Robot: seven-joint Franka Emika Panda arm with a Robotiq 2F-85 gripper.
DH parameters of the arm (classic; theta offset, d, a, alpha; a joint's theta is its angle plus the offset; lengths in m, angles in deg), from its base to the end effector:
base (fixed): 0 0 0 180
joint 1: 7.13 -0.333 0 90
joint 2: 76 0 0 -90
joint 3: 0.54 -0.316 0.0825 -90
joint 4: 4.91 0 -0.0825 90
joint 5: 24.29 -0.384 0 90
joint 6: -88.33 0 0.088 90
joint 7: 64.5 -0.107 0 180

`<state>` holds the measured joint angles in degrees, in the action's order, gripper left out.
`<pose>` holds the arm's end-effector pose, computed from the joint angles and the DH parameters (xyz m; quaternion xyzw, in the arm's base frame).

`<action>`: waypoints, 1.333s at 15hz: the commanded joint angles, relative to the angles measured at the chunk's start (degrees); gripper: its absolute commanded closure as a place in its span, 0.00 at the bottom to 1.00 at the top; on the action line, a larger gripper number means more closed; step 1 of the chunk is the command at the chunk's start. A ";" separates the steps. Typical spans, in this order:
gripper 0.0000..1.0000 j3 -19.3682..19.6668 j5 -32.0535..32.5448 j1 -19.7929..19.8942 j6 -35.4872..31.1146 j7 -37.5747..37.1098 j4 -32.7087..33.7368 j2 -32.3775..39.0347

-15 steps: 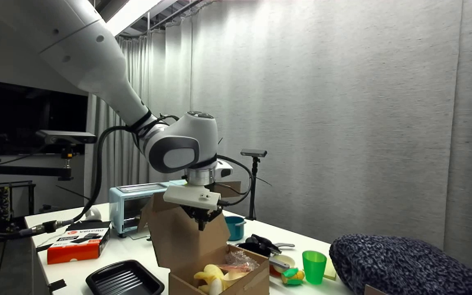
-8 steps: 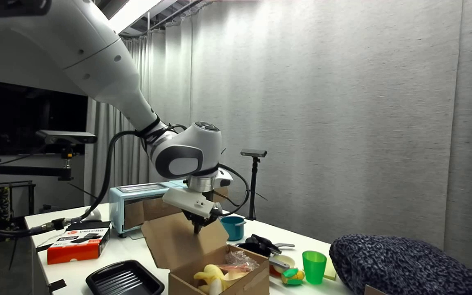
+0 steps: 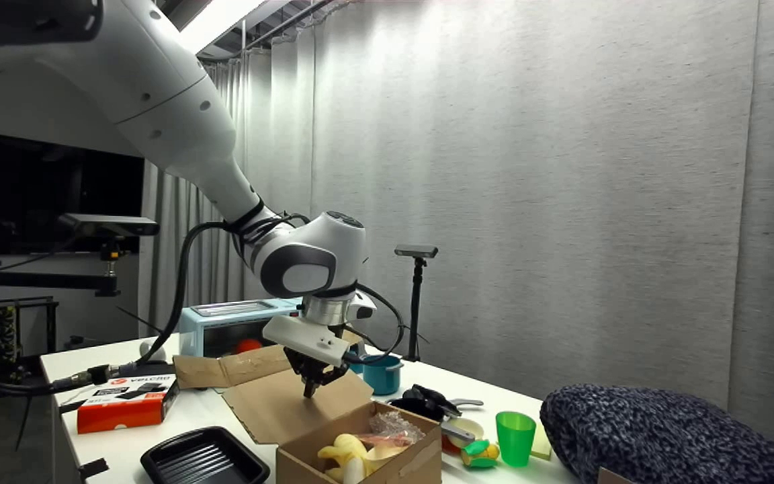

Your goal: Open the box

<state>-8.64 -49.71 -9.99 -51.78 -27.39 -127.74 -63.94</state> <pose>0.5641 0.1085 0.3149 -0.9545 -0.2459 -0.0790 0.1491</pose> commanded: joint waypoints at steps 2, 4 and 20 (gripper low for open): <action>1.00 1.04 5.30 2.28 3.08 0.24 -0.84 -1.62; 1.00 2.07 8.83 2.65 2.11 -1.08 -1.42 -3.68; 0.68 9.43 28.74 3.62 3.00 -19.41 0.20 -17.90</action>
<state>0.51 -21.05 -6.05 -48.89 -46.74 -127.63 -81.85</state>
